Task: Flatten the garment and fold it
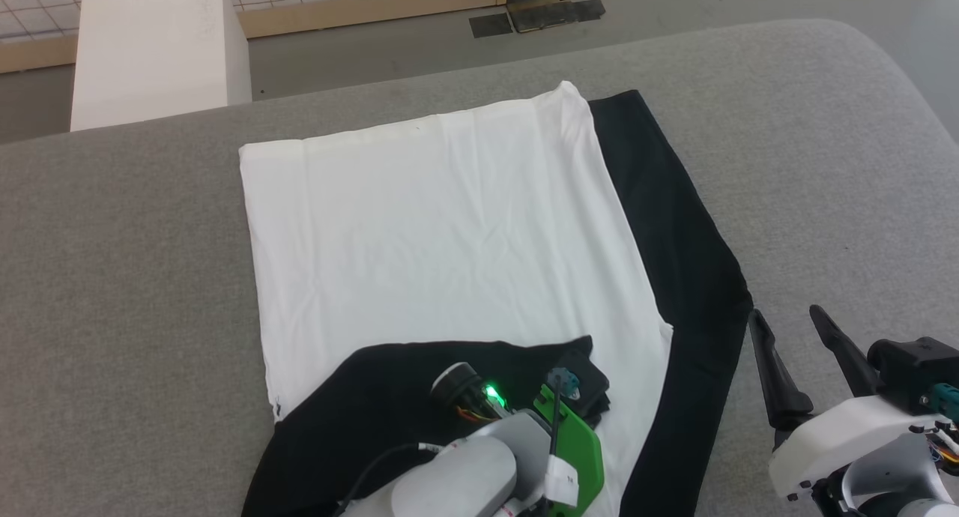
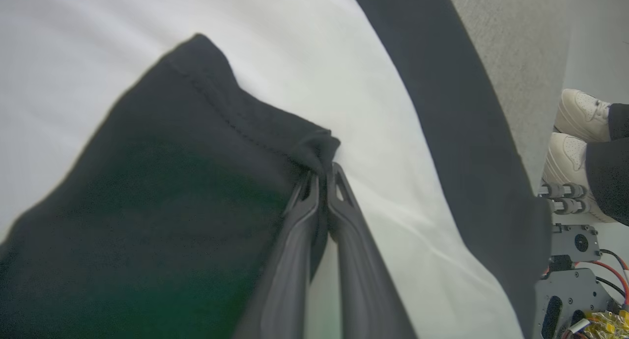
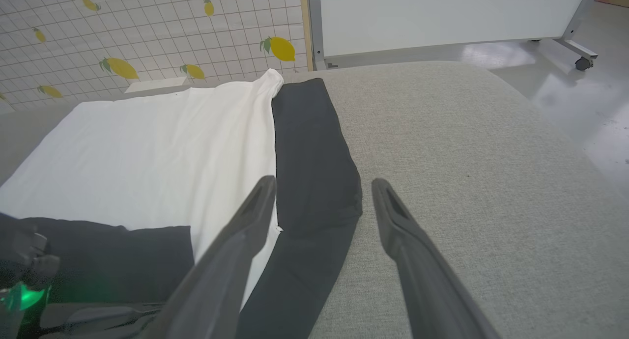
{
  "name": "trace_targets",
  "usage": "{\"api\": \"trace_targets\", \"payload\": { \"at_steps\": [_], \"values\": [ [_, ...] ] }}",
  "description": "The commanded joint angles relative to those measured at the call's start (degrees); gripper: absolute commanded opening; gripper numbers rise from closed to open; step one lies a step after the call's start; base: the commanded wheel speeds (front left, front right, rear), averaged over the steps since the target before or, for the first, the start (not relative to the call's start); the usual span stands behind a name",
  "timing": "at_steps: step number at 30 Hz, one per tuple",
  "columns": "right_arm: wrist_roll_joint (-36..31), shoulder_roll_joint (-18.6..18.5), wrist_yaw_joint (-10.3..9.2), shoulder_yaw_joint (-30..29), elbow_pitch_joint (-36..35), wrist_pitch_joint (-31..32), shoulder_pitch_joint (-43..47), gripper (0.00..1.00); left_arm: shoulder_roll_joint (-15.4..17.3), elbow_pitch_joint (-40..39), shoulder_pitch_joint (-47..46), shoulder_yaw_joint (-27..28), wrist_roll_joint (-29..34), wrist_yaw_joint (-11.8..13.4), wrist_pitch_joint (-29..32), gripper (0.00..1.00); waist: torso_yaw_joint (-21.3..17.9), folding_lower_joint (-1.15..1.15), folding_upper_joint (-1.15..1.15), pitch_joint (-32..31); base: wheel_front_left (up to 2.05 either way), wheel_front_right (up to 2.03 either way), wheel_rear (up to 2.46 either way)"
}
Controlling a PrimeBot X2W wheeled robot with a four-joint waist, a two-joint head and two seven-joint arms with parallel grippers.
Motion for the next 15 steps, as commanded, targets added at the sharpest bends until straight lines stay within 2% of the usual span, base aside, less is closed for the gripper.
{"api": "trace_targets", "payload": {
  "at_steps": [1,2,3,9,15],
  "values": [
    [0.1,0.15,-0.09,0.09,0.1,-0.28,-0.4,1.0,0.02,0.42,1.76,-1.39,-1.57,-0.75,1.1,0.59,0.41,0.0,0.48,-0.16,0.0,0.0,0.0],
    [0.09,0.15,-0.09,0.08,0.12,-0.27,-0.4,1.0,0.01,-0.17,1.63,-1.51,-2.03,-0.65,0.98,0.92,0.58,0.0,0.48,-0.25,0.0,0.0,0.0],
    [0.07,0.15,-0.09,-0.03,0.13,-0.27,-0.37,1.0,0.01,-1.15,1.5,-1.23,-2.73,-0.29,0.34,1.0,0.88,0.0,0.48,-0.46,0.0,0.0,0.0],
    [-0.16,0.16,-0.09,-1.27,-0.22,-0.05,0.63,1.0,0.79,-8.15,0.92,3.48,-4.51,3.62,-6.32,1.0,2.87,0.0,0.48,-2.17,0.0,0.0,0.0],
    [-0.49,0.16,-0.09,-2.0,-1.0,0.23,1.0,1.0,6.17,-18.87,3.26,10.02,-5.54,7.76,-13.99,1.0,5.18,0.0,0.48,-3.43,0.0,0.0,0.0]
  ]
}}
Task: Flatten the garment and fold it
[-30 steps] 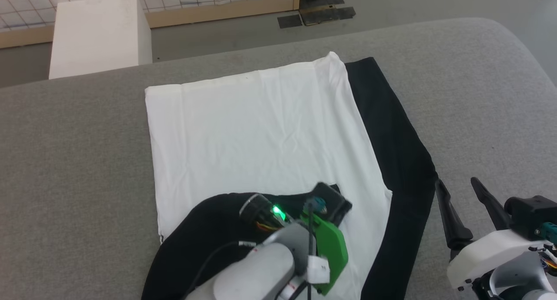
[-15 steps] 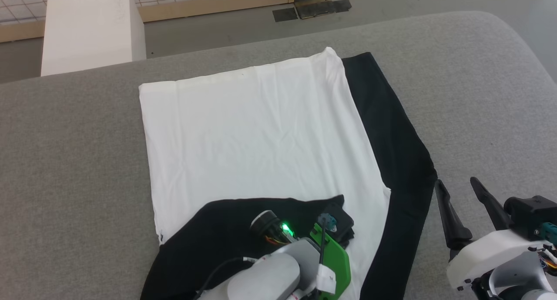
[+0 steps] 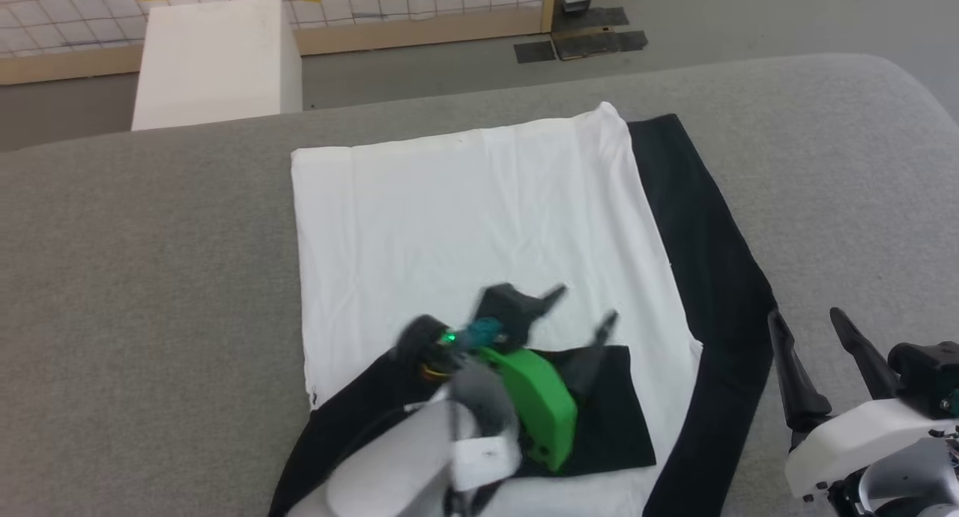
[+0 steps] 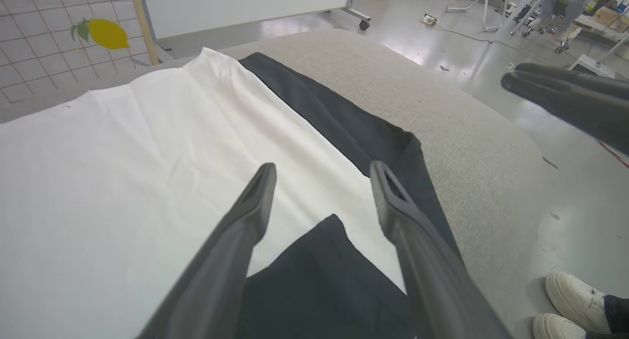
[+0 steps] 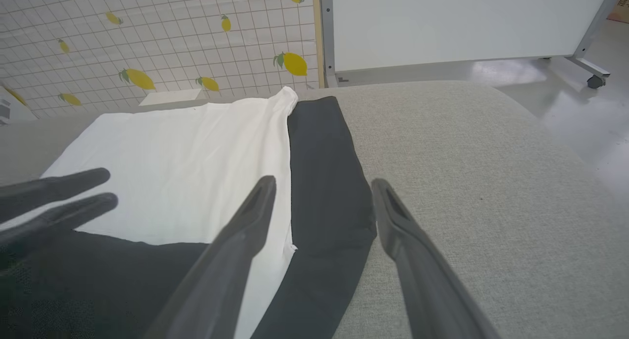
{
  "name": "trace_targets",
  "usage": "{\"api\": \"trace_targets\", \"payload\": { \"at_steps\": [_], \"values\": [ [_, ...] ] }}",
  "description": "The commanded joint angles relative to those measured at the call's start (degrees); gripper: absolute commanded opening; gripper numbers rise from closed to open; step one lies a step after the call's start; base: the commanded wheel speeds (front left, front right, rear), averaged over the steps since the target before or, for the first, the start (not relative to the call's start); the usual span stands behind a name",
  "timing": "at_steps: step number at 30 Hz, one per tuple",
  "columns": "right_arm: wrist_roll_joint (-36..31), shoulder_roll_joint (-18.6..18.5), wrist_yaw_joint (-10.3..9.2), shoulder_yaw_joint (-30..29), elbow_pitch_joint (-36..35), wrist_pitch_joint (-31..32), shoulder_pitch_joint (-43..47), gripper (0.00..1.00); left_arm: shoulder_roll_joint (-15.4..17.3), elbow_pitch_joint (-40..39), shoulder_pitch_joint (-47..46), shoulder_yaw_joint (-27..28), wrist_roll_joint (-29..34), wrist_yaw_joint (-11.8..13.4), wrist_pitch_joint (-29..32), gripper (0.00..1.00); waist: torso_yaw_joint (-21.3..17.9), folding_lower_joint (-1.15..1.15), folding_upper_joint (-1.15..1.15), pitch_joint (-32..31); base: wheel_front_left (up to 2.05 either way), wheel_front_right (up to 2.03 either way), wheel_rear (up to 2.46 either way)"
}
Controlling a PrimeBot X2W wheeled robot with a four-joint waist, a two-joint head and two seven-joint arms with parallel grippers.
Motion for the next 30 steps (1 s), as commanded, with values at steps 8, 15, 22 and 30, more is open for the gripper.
{"api": "trace_targets", "payload": {
  "at_steps": [8,15,22,30],
  "values": [
    [-0.85,-1.06,-0.09,-0.33,0.74,-0.36,-4.42,1.0,9.45,-9.0,6.57,13.69,0.41,6.56,-12.36,1.0,3.5,0.0,0.48,-0.73,0.0,0.0,0.0],
    [0.41,-3.23,-0.09,-1.24,9.23,-0.6,-14.42,1.0,12.64,-14.08,14.89,29.36,7.4,7.52,-12.93,1.0,4.78,0.0,0.48,1.43,0.0,0.0,0.0],
    [3.34,-7.17,-0.09,-2.63,26.48,1.07,-30.91,1.0,9.21,-17.41,20.65,42.59,15.54,4.92,-12.95,1.0,7.22,0.0,0.48,7.01,0.0,0.0,0.0],
    [2.03,-11.35,-0.09,-6.75,42.57,3.74,-47.38,1.0,4.3,-19.46,19.57,48.66,20.39,0.28,-12.95,1.0,11.4,0.0,0.48,15.46,0.0,0.0,0.0]
  ]
}}
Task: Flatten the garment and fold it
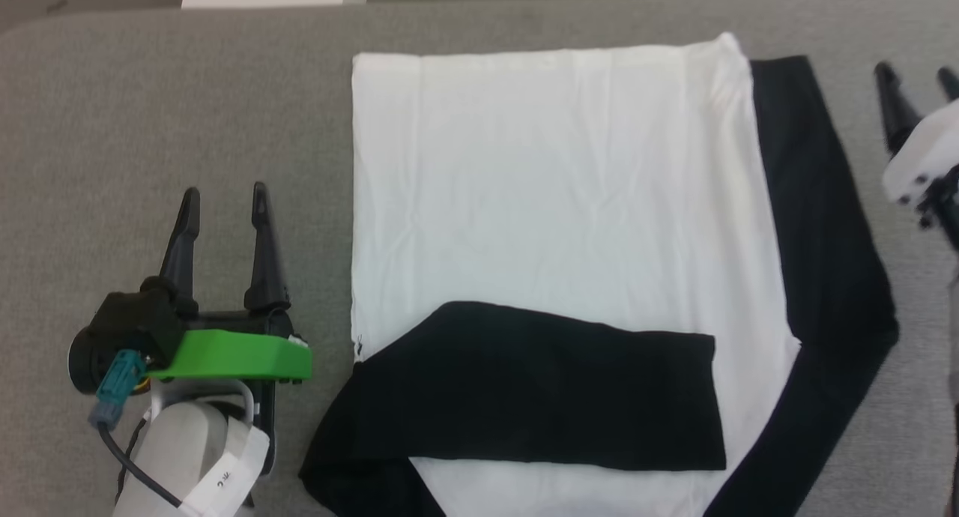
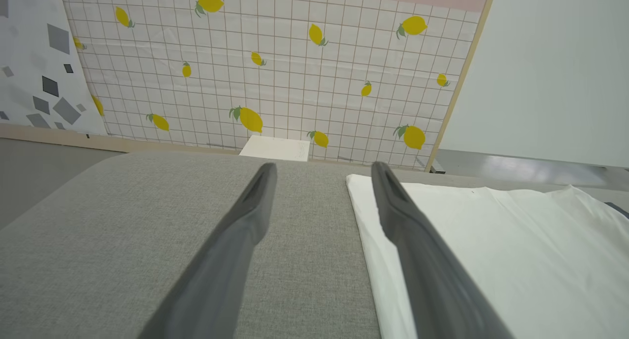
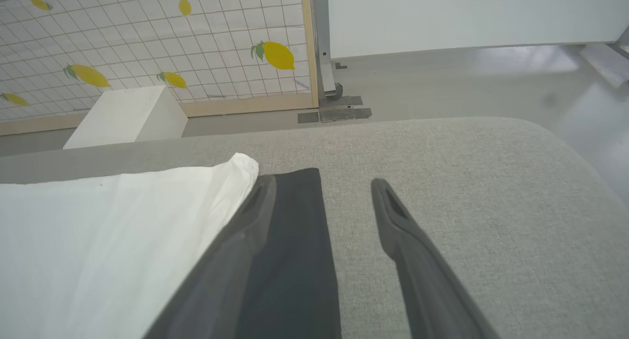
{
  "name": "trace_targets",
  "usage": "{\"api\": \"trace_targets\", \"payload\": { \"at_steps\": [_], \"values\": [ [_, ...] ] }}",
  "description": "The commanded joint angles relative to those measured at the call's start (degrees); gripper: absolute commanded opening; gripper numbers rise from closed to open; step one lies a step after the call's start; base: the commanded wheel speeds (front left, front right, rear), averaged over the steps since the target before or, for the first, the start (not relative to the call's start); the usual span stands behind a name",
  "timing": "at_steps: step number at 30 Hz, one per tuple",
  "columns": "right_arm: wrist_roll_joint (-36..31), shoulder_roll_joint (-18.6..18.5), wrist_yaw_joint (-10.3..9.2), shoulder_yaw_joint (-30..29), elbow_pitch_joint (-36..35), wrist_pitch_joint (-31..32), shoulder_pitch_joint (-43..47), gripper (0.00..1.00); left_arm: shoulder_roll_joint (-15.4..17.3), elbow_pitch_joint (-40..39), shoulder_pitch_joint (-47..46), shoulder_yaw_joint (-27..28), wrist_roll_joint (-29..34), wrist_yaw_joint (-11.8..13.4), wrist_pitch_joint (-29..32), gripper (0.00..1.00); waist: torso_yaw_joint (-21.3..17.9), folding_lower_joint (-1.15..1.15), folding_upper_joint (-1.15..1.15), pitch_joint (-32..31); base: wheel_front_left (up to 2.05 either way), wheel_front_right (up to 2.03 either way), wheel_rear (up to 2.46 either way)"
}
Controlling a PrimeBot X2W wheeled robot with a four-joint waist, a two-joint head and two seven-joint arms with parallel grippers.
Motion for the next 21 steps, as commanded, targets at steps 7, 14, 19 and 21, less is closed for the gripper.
{"api": "trace_targets", "payload": {
  "at_steps": [7,14,19,21],
  "values": [
    [-5.27,-2.92,-0.09,-2.17,8.3,4.25,-11.02,1.0,-3.92,-2.09,-1.52,4.19,3.65,-3.18,-0.26,1.0,6.05,0.0,0.48,11.21,0.0,0.0,0.0],
    [-9.07,-3.53,-0.09,-1.87,12.95,9.46,-16.79,1.0,-6.57,-2.86,-2.16,7.36,5.76,-5.87,-0.26,1.0,7.12,0.0,0.48,15.26,0.0,0.0,0.0],
    [-11.0,-3.96,-0.09,-2.03,15.23,13.88,-17.92,1.0,-7.9,-2.51,-2.4,8.76,6.69,-7.57,-0.26,1.0,7.5,0.0,0.48,16.09,0.0,0.0,0.0],
    [-11.32,-4.06,-0.09,-1.95,15.89,16.26,-18.02,0.92,-8.26,-2.34,-2.38,9.33,7.03,-8.07,-0.26,1.0,7.49,0.0,0.48,16.17,0.0,0.0,0.0]
  ]
}}
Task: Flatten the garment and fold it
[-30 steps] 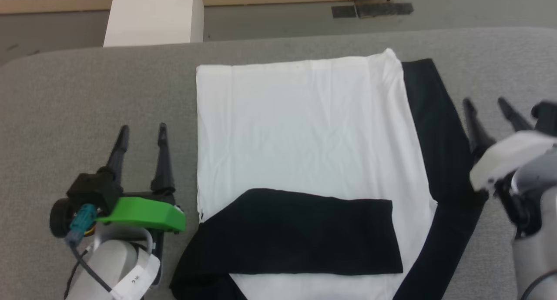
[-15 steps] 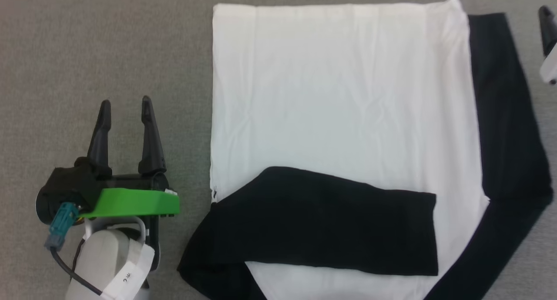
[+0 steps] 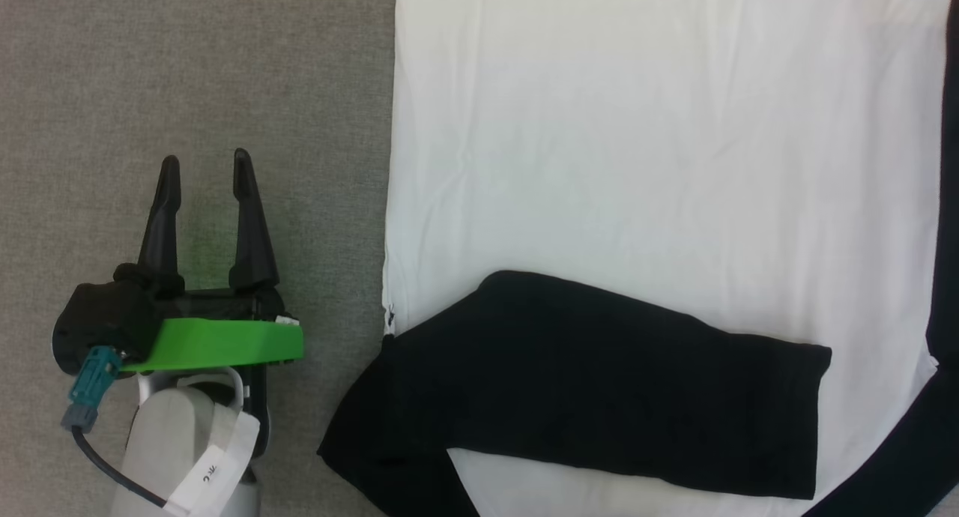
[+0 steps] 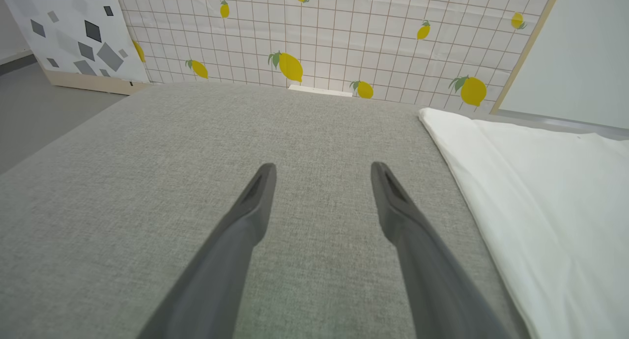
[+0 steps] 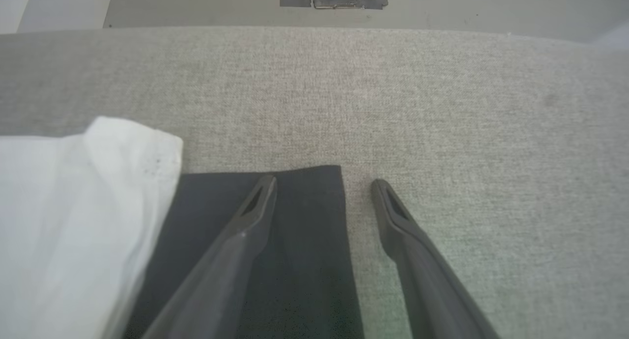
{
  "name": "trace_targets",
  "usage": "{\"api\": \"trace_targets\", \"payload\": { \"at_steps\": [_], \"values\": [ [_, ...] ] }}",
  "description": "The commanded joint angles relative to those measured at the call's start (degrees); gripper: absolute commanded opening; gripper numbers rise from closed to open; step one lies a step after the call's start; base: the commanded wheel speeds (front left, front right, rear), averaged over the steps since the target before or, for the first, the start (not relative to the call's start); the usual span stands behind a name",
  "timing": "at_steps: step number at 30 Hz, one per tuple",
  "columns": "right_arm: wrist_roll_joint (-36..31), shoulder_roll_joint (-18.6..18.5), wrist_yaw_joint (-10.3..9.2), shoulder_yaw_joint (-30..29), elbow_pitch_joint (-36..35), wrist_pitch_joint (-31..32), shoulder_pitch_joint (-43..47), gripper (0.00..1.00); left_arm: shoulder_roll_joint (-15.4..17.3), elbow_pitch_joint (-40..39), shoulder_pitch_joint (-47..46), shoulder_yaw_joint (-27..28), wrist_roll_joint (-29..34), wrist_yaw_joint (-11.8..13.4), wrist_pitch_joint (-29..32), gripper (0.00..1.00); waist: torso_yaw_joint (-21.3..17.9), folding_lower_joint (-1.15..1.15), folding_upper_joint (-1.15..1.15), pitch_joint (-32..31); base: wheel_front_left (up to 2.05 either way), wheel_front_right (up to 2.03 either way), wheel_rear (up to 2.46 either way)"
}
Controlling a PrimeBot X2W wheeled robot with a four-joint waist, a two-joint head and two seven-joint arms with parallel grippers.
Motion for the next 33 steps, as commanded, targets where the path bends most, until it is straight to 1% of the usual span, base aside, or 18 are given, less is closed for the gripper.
{"api": "trace_targets", "payload": {
  "at_steps": [1,2,3,7,8,15,18,21,27,30,33],
  "values": [
    [-0.44,0.62,-0.09,0.24,2.22,2.87,1.48,0.36,-0.45,0.16,-0.85,0.6,0.92,-0.46,-0.26,1.0,0.52,0.0,0.49,0.61,0.0,0.0,0.0],
    [-0.49,0.64,-0.09,0.43,2.38,4.28,1.49,0.11,-0.59,0.32,-0.75,0.9,1.14,-0.64,-0.26,1.0,0.4,0.0,0.49,0.57,0.0,0.0,0.0],
    [-0.51,0.62,-0.09,0.54,2.42,5.34,1.54,0.0,-0.7,0.39,-0.67,1.14,1.32,-0.78,-0.26,1.0,0.27,0.0,0.49,0.52,0.0,0.0,0.0],
    [-0.47,0.63,-0.09,0.62,1.38,7.97,2.36,0.0,-1.07,0.89,-0.21,1.92,2.03,-1.36,-0.26,1.0,-0.52,0.0,0.49,-0.27,0.0,0.0,0.0],
    [0.14,0.78,-0.09,-0.28,-0.45,7.38,3.53,0.0,-1.28,1.5,-0.1,2.16,2.37,-1.85,-0.26,1.0,-1.19,0.0,0.49,-1.41,0.0,0.0,0.0],
    [3.93,0.8,-0.09,-1.89,-6.22,0.23,9.55,0.0,-1.56,3.52,1.09,2.7,3.01,-2.7,-0.26,1.0,-3.21,0.0,0.49,-6.68,0.0,0.0,0.0],
    [5.86,0.57,-0.09,-2.83,-10.05,-2.23,13.93,0.0,-1.62,4.57,2.14,3.06,3.17,-3.09,-0.26,1.0,-4.28,0.0,0.49,-9.94,0.0,0.0,0.0],
    [7.24,0.33,-0.09,-4.3,-14.63,-3.4,18.66,0.0,-1.69,5.3,3.21,3.2,3.23,-3.32,-0.26,1.0,-5.18,0.0,0.49,-12.84,0.0,0.0,0.0],
    [8.57,1.21,-0.09,-8.33,-28.33,-2.11,29.14,0.0,-1.81,6.62,5.96,3.4,3.04,-3.65,-0.26,1.0,-6.73,0.0,0.49,-18.45,0.0,0.0,0.0],
    [8.27,2.7,-0.09,-9.65,-37.96,-0.25,34.45,0.0,-1.87,7.2,7.05,3.22,2.85,-3.78,-0.26,1.0,-6.99,0.0,0.49,-20.7,0.0,0.0,0.0],
    [8.39,4.61,-0.09,-8.16,-48.74,2.22,39.48,0.0,-1.91,7.64,7.91,3.07,2.63,-3.88,-0.26,1.0,-7.07,0.0,0.49,-22.43,0.0,0.0,0.0]
  ]
}}
